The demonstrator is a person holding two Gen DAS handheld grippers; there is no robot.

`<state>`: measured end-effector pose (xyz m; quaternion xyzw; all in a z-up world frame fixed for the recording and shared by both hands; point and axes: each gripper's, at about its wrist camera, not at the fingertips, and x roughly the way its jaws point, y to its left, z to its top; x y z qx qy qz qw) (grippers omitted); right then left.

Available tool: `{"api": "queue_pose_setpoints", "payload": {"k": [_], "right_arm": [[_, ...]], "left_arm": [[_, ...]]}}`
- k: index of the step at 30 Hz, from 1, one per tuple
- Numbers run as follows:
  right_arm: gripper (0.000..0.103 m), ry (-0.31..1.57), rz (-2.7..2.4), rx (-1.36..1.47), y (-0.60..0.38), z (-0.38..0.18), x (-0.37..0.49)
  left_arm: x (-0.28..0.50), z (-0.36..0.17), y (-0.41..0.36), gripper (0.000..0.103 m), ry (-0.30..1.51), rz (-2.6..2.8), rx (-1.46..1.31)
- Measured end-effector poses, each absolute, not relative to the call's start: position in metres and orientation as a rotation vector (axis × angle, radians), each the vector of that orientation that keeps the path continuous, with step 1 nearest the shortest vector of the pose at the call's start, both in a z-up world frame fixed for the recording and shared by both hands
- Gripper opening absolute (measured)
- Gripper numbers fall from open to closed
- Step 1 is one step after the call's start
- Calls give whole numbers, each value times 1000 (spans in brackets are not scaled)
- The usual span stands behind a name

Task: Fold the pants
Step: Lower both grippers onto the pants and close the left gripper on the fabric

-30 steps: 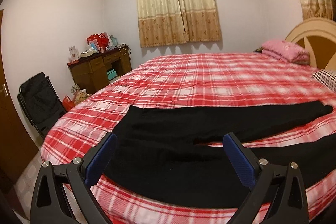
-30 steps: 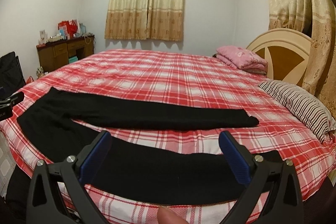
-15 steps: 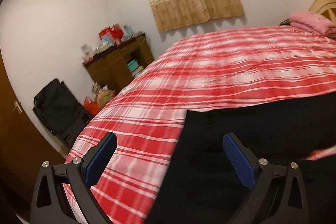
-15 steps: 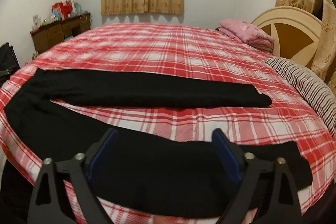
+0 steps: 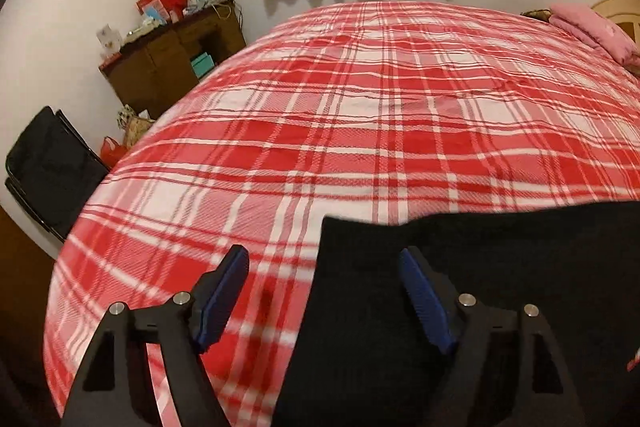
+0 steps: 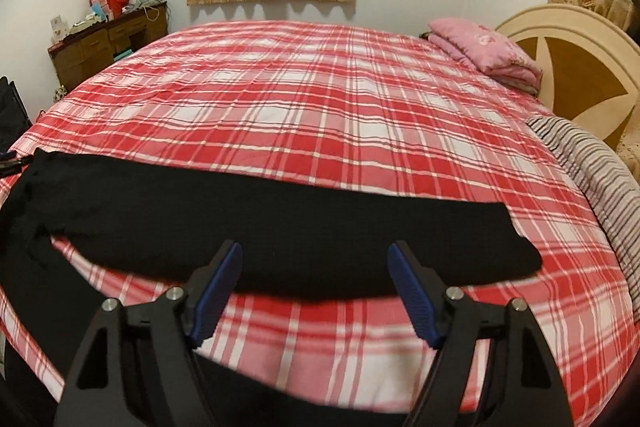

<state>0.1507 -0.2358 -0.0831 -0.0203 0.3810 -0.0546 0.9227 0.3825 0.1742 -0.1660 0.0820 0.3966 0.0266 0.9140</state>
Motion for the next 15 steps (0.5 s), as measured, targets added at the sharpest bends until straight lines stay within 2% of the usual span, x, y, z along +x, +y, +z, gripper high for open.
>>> {"api": "queue_pose_setpoints", "payload": {"k": [3,4,7,9,15], "right_arm": [[79,811,-101,-78,-236,-90,172],[79,822,-98,-87,-237,-93,178],[77,858,-76,-92,-241,-104,194],[73,876,-61,-94,-244,-109,207],[73,911,6,-89,-250,-120,247]], "left_arm": [[397,-171,174,71,830,36,163],[400,-173,175,65,837,27,161],[408,-181,175,34,873,-17,143],[407,-183,173,31,864,-24,141],[404,-180,175,19,843,-23,131]]}}
